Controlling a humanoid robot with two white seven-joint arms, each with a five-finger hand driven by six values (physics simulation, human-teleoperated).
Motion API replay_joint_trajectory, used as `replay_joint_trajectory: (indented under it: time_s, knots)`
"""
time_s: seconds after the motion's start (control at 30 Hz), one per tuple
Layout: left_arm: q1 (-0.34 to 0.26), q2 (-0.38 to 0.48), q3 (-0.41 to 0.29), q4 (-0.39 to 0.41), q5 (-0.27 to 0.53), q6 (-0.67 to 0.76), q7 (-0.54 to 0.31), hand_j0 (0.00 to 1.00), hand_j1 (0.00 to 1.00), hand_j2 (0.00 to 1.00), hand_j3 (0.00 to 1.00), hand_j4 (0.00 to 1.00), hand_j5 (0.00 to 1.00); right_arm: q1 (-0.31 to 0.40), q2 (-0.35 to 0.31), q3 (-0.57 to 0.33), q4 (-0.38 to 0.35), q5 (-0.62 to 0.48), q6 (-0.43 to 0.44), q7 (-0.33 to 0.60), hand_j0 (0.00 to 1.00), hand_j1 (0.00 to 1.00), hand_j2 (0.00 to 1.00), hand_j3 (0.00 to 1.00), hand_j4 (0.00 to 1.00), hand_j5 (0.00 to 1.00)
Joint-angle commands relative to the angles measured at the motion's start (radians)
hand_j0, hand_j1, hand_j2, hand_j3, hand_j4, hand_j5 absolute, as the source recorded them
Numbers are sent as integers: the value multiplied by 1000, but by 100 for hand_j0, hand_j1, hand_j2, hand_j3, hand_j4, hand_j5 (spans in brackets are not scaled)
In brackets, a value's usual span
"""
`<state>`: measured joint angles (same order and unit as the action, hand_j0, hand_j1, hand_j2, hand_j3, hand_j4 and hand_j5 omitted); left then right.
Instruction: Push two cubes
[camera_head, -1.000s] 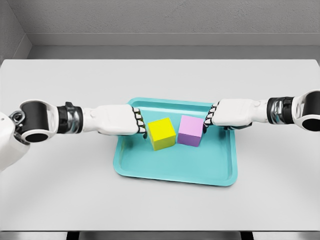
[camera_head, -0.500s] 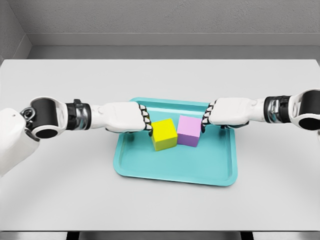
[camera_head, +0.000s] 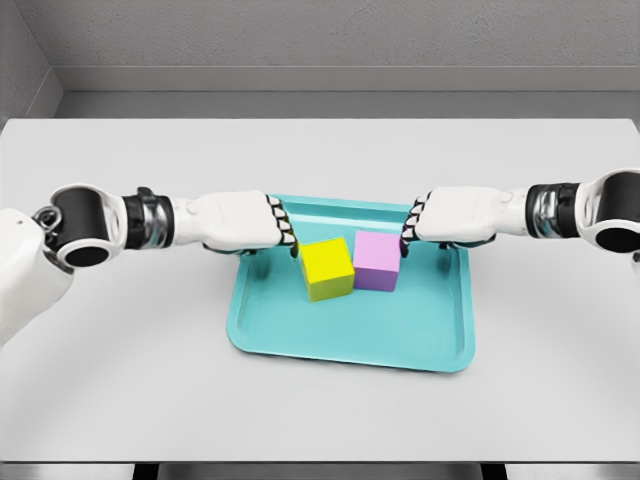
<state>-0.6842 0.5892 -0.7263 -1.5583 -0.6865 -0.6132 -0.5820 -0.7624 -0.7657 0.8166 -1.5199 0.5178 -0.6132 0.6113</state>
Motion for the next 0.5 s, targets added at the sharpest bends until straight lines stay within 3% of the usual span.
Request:
replay_joint_trajectory:
  time_s: [0.0,0.23,0.47]
  knots:
    - [0,-11,5,18,5,2,1,69,69,69,69,69,69,0,12,-1,9,-4,2,0,68,68,68,68,68,68]
    - [-2,-20,10,27,4,2,1,69,69,69,69,69,69,2,17,-13,14,-8,2,0,68,68,68,68,68,68]
    - [8,14,96,27,12,2,1,71,71,71,71,71,71,2,32,-19,14,-15,2,0,68,68,68,68,68,68]
